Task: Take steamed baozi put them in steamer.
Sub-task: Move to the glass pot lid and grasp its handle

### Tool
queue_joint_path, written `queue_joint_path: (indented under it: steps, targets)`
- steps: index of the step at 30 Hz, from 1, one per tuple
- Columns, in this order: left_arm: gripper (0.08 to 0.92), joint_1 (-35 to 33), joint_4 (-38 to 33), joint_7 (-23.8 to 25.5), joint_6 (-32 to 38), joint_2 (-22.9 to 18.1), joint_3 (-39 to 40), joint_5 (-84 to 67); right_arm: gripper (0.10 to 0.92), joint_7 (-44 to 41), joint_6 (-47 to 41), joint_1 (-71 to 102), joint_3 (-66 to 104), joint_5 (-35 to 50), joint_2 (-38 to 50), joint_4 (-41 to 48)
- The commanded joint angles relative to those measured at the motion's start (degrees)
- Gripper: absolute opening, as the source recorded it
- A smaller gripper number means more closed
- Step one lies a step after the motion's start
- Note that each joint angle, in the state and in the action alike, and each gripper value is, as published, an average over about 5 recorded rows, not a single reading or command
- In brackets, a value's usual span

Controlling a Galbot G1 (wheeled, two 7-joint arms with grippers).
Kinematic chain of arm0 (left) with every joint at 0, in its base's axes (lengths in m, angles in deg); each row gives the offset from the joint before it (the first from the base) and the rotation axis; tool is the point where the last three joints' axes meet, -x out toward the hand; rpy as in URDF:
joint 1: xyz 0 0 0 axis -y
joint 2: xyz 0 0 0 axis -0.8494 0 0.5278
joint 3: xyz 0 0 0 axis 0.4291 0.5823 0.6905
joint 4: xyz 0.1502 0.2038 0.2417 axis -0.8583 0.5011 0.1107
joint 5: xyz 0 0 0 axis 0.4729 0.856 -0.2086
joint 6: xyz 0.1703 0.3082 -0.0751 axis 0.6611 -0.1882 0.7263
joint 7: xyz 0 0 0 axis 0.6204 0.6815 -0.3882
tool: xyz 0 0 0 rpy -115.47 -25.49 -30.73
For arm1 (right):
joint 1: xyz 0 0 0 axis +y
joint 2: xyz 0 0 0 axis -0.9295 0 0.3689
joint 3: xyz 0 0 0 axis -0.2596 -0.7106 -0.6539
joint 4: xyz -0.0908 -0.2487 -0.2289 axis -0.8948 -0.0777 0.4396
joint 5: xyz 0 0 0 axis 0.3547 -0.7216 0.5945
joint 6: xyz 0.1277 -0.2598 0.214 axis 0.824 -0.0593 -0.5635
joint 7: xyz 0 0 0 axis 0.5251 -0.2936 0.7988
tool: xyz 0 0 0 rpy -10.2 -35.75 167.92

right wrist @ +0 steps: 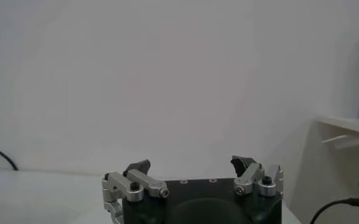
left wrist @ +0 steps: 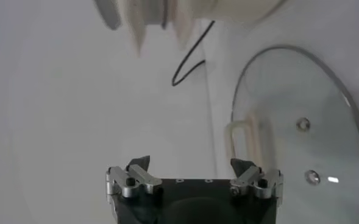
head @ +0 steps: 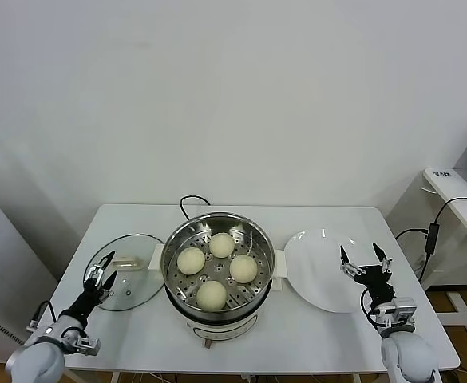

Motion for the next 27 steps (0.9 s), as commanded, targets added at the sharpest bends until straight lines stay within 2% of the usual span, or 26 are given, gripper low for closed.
queue_joint_path:
  steps: [1, 27]
  targets:
    - [0.823, 5.9, 7.1, -1.0, 1.1, -3.3, 0.3, 7.7, 0.823, 0.0, 0.1, 0.2, 0.0, -0.7, -0.4, 0.1]
    - [0.823, 10.2, 9.3, -0.1, -2.8, -8.3, 1.2, 10.2, 0.823, -0.3, 0.2, -0.9, -2.1, -1.4, -0.4, 1.2]
